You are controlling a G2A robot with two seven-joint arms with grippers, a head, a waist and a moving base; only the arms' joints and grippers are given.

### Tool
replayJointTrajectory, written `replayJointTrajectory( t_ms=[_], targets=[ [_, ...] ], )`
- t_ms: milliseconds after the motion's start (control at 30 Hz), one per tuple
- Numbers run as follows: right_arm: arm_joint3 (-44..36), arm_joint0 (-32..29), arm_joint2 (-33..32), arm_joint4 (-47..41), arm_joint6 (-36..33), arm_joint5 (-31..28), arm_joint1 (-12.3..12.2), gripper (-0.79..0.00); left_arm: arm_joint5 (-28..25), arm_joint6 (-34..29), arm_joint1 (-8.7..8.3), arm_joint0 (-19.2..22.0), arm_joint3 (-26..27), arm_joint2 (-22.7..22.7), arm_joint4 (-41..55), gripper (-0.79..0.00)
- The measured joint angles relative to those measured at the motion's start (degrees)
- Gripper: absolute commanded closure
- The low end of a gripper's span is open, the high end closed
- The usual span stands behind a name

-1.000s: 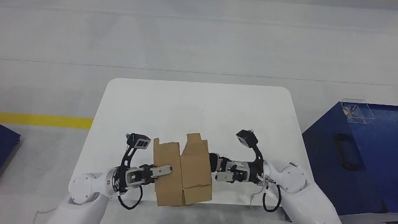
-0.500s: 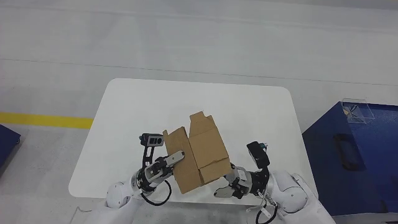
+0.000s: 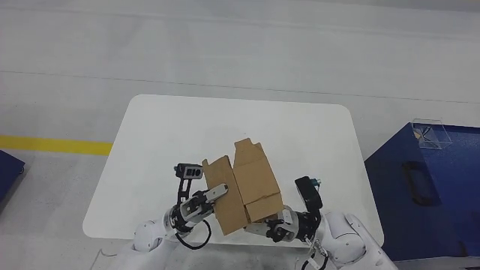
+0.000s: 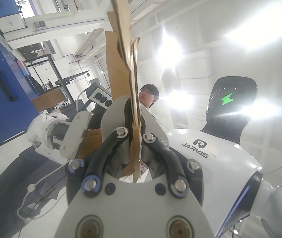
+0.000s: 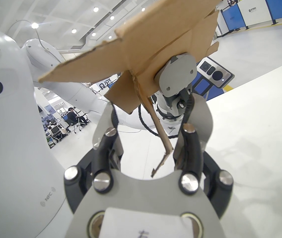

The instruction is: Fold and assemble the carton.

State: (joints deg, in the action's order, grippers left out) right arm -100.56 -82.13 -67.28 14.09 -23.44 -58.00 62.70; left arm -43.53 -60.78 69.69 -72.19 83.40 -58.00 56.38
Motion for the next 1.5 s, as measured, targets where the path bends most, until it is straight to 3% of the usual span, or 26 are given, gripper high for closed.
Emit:
replayJointTrajectory(
  t_ms=[200, 233, 267, 433, 733, 900, 1167, 1267, 1500],
  targets=[
    [-1.13, -1.08, -0.46, 0.91, 1.34, 0.00, -0.98, 0.000, 1.33, -1.33, 0.51, 0.09, -0.58, -1.01, 1.50, 0.000],
    [-1.20, -1.22, -0.51, 0.88, 1.47, 0.00, -1.14, 0.000, 1.43, -1.43, 0.59, 0.12, -0.74, -1.15, 1.53, -0.465],
    [-1.21, -1.38, -0.53, 0.53, 1.54, 0.00, -1.35, 0.000, 1.53, -1.53, 0.73, 0.15, -1.01, -1.31, 1.64, -0.785],
    [0.04, -1.37, -1.03, -4.35, -0.11, 0.00, -2.43, 0.000, 1.63, -1.62, 1.08, 0.36, -2.53, -3.13, 2.65, -0.785],
    [5.08, -1.43, -4.43, -17.75, -10.17, 0.00, -5.03, 0.000, 2.53, -2.53, 0.73, -0.10, -7.38, -12.56, 5.71, -0.785],
    [7.77, -0.69, -2.54, -23.97, -17.26, 3.44, -5.73, 0.000, 4.71, -4.74, 0.68, -1.04, -4.75, -16.24, 5.18, -0.785],
    [7.13, -0.63, -2.43, -22.61, -16.88, 3.60, -5.71, 0.000, 4.84, -4.84, 0.68, -1.07, -4.64, -16.23, 5.10, -0.785],
    [4.87, -0.08, -2.25, -14.83, -18.19, 6.54, -5.74, 0.000, 5.39, -3.75, 0.60, -0.86, -3.67, -16.48, 3.26, -0.785],
    [-0.73, -0.81, -1.61, 0.64, -20.25, 9.33, -6.02, 0.000, 3.94, -3.99, 0.09, -1.08, 1.57, -16.70, -10.98, -0.785]
  ],
)
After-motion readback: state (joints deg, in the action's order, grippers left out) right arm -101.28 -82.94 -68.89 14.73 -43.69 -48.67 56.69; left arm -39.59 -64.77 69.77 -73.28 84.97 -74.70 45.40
